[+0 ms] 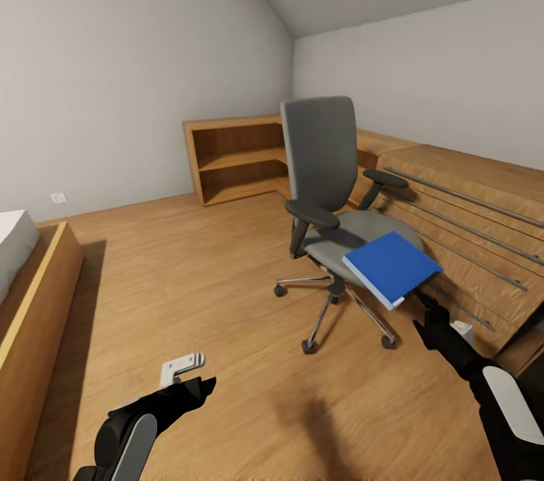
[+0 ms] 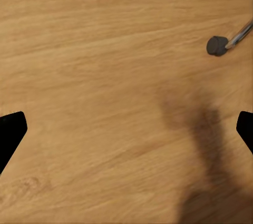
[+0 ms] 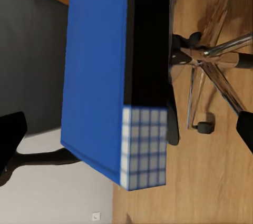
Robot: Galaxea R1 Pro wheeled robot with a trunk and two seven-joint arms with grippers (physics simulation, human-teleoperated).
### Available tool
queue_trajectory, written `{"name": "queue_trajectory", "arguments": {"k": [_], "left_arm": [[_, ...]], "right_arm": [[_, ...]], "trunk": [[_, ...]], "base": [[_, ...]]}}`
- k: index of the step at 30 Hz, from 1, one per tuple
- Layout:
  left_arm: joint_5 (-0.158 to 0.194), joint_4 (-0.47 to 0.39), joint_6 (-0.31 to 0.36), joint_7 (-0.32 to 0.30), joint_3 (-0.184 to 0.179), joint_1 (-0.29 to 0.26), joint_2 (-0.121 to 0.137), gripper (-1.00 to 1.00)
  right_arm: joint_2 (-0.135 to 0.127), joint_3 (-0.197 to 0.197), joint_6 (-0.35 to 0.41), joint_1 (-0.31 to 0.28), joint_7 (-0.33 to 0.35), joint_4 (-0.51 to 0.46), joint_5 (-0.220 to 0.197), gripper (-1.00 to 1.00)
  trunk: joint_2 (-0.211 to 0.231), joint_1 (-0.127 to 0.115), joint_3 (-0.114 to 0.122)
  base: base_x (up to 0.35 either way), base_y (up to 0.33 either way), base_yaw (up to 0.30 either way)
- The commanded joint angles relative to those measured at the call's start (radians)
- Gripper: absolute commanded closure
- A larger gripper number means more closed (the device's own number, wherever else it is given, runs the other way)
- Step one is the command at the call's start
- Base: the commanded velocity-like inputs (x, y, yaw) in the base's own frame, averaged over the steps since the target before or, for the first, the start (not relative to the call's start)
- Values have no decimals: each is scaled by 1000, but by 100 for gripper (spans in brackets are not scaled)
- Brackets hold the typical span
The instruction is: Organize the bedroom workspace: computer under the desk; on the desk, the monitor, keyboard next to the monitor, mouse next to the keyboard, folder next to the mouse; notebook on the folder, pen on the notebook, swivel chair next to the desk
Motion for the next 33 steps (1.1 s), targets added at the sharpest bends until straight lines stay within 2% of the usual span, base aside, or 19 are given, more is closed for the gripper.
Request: {"name": "queue_trajectory", "arguments": {"k": [1, 15, 21, 27, 33], "left_arm": [[11, -1, 3, 10, 0, 0, 0, -100], [11, -1, 3, 9, 0, -1, 0, -100], [11, -1, 3, 9, 0, -1, 0, -100], [11, -1, 5, 7, 0, -1, 0, -100], [11, 14, 5, 5, 2, -1, 1, -100]], "right_arm": [[0, -2, 6, -1, 2, 0, -5, -100], [-1, -4, 8, -1, 1, 1, -34, -100], [-1, -3, 10, -1, -2, 1, -70, -100], [0, 5, 31, -1, -4, 1, -115, -100], [7, 7, 79, -1, -4, 1, -127, -100]], "trunk": [[-1, 0, -5], [-4, 6, -59], [-5, 9, -82], [-5, 9, -82], [-5, 9, -82]], "base": [[0, 0, 0], [0, 0, 0], [0, 0, 0], [0, 0, 0], [0, 0, 0]]}}
